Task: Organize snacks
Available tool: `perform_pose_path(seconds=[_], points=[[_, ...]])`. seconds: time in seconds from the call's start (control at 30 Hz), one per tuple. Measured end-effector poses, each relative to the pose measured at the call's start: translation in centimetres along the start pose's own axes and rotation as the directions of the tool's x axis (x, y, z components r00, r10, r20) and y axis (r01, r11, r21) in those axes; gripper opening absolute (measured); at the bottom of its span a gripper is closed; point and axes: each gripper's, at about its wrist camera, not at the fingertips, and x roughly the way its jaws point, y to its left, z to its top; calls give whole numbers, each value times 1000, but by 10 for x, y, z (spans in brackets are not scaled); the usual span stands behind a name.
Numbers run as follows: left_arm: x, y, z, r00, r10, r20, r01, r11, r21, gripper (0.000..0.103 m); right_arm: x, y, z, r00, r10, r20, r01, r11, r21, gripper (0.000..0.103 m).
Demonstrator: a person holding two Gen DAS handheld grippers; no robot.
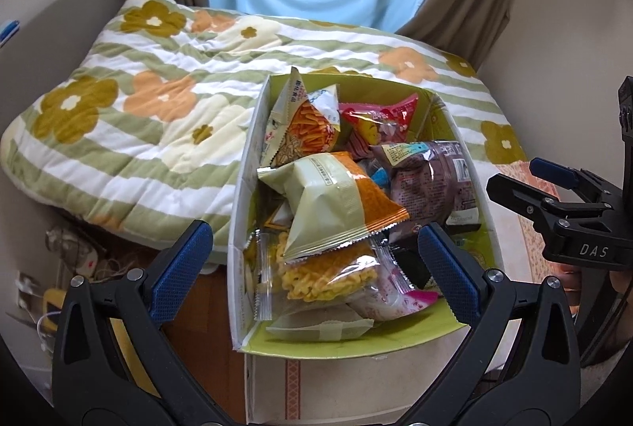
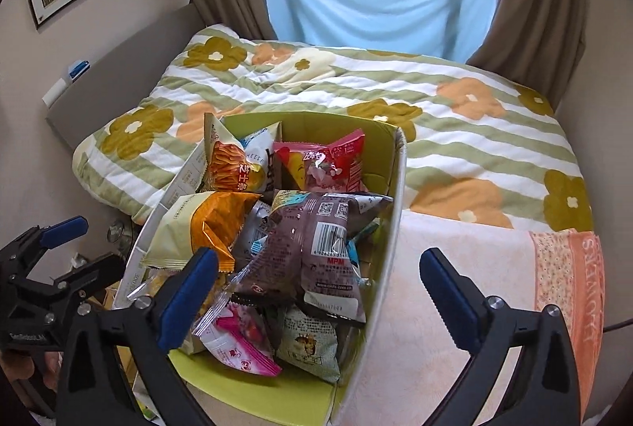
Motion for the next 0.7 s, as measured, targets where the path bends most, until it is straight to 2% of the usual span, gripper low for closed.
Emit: perform_pose_path(seconds=[0.17,0.3,0.5,0.6,0.7], points=[[-28,-17,2,998,11,56,-12,1000,27,103,-26,-3,-8,999,-8,46,7,1000,30,101],[-71,-43,-1,989,11,145,-20,998,59,103,-67,-12,-11,993,-32,116,27,999,45,101],[-148,-89,-24,955,47,292,-72,995,75,103,-159,-31,-32,960,-122,254,105,991,79,101],[-175,-104,-41,946,58,320,-84,994,67,103,-200,-35,-53,938,-181,295,166,983,76,101],[-200,-119,-63,932,73,356,-107,991,77,103,-230,-40,-78,927,-215,309,198,977,85,102]])
